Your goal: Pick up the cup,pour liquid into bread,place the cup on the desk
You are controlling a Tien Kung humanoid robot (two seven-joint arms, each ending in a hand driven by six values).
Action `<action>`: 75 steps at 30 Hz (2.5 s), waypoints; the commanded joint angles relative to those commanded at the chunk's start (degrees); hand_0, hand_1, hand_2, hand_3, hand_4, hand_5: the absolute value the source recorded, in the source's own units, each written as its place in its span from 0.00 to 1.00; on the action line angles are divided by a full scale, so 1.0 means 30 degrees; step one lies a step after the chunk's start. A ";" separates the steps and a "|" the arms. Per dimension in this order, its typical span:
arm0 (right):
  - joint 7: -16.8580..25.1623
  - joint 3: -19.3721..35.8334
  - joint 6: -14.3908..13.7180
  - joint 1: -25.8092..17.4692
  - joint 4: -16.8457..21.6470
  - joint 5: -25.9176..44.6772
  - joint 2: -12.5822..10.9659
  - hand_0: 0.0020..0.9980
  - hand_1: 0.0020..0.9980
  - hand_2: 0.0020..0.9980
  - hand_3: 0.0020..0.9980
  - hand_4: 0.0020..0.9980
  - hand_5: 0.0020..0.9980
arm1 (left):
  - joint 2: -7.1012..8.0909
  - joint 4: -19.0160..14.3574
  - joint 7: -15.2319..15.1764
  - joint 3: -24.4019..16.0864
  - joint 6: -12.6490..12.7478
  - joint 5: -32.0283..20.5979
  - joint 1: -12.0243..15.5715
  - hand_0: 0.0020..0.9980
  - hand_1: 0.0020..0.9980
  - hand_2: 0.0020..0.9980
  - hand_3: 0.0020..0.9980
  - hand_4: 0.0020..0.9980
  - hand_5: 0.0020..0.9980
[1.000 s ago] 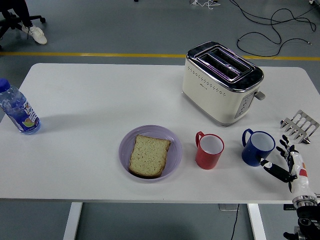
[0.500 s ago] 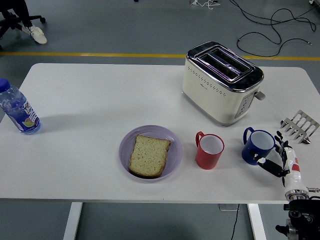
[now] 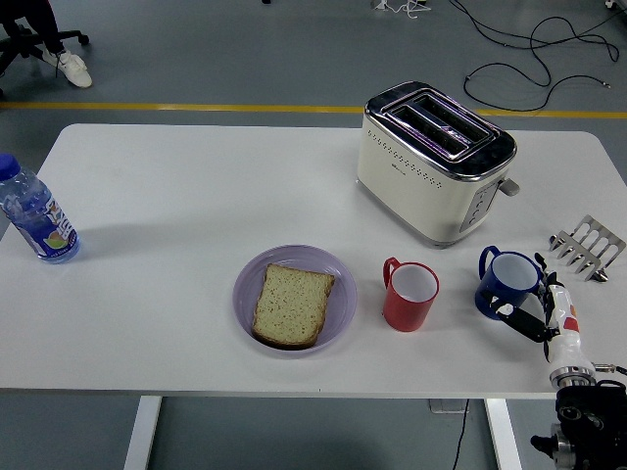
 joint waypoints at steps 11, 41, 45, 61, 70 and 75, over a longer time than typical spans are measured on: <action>0.0280 -0.0350 -0.0626 0.0630 -0.0664 0.0947 0.0150 0.97 0.87 0.95 1.00 1.00 0.14 | 0.0000 0.0000 -0.0024 0.0139 -0.0001 -0.0157 -0.0014 0.65 0.69 0.71 0.59 0.29 0.90; 0.1175 -0.2049 -0.1459 0.2284 -0.2847 0.3682 0.0310 0.72 0.72 0.81 0.91 1.00 0.17 | 0.0000 0.0000 -0.0105 0.0854 0.0003 -0.0681 -0.0048 0.65 0.69 0.71 0.59 0.29 0.89; 0.1193 -0.2079 -0.1352 0.2304 -0.2999 0.4007 0.0324 0.62 0.63 0.71 0.82 0.98 0.16 | 0.0000 0.0000 -0.0112 0.0924 0.0012 -0.0744 -0.0045 0.65 0.69 0.71 0.59 0.29 0.89; 0.0681 -0.1073 -0.0579 0.1869 -0.1969 0.3861 0.0016 0.53 0.55 0.60 0.71 0.87 0.09 | 0.0000 0.0000 -0.0119 0.1229 0.0029 -0.0931 -0.0044 0.65 0.69 0.71 0.59 0.30 0.89; -0.0804 0.0621 -0.0926 0.0714 0.1992 0.1821 -0.1142 0.39 0.42 0.55 0.55 0.79 0.05 | 0.0000 0.0000 -0.0113 0.1168 -0.0019 -0.0802 -0.0074 0.65 0.69 0.71 0.59 0.30 0.89; -0.2817 0.1909 0.0384 -0.0191 0.5126 0.1657 -0.2259 0.35 0.38 0.53 0.55 0.75 0.02 | 0.0005 0.0000 -0.0152 0.1863 0.0086 -0.1584 -0.0076 0.65 0.69 0.71 0.59 0.30 0.89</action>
